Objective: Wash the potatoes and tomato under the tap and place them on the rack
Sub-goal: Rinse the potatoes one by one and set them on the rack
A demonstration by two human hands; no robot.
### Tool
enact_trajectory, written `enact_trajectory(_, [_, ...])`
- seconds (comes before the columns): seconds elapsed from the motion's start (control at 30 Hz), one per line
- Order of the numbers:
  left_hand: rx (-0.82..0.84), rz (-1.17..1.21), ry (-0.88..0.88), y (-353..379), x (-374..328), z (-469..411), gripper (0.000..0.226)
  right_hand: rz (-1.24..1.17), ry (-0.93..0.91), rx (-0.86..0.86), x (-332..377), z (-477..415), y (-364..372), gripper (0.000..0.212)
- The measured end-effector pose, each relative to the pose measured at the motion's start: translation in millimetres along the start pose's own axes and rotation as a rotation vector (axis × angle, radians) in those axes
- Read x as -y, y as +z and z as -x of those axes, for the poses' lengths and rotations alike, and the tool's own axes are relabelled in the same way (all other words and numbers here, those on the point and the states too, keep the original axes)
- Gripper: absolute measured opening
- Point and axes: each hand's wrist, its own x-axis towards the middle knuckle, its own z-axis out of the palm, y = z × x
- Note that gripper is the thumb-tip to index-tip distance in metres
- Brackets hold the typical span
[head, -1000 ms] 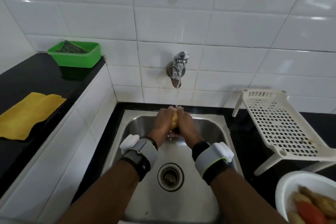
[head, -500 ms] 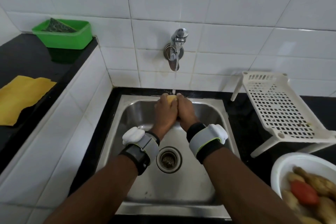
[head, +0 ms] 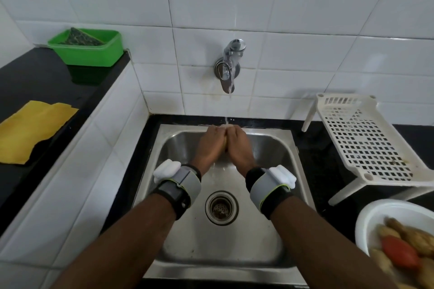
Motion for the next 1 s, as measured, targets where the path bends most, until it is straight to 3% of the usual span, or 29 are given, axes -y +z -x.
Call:
enact_trajectory(0.13, [0.050,-0.040,0.249,0,15,7,0.035,-0.245,0.324,0.064,7,-13,-6,0.034])
enact_trajectory(0.23, [0.047,-0.201,0.372,-5,24,5,0.041,-0.268,0.401,0.117,13,-8,-15,0.042])
enact_trajectory(0.37, [-0.009,-0.093,0.239,-7,7,6,0.056,0.070,0.159,0.075,13,0,-10,0.052])
enact_trajectory(0.47, [-0.059,0.020,0.060,-4,-3,-5,0.065,0.465,-0.101,0.005,5,9,-7,0.044])
enact_trajectory(0.57, [-0.016,0.235,-0.199,-4,-8,-11,0.068,0.546,-0.285,-0.122,6,17,-8,0.041])
enact_trajectory(0.63, [0.017,0.260,-0.225,-2,-14,-10,0.060,0.598,-0.360,-0.111,5,17,-8,0.041])
enact_trajectory(0.77, [-0.037,0.208,-0.043,3,-24,-3,0.049,0.250,-0.216,-0.097,9,5,-10,0.032])
enact_trajectory(0.83, [-0.096,0.166,0.052,1,-25,1,0.036,0.189,-0.116,-0.047,10,-5,-7,0.033])
enact_trajectory(0.9, [-0.100,0.075,0.199,-3,-24,5,0.021,0.001,0.057,0.067,12,-13,-8,0.037])
enact_trajectory(1.0, [-0.051,-0.036,0.449,-3,-19,13,0.018,-0.345,0.372,0.247,22,-12,-20,0.040])
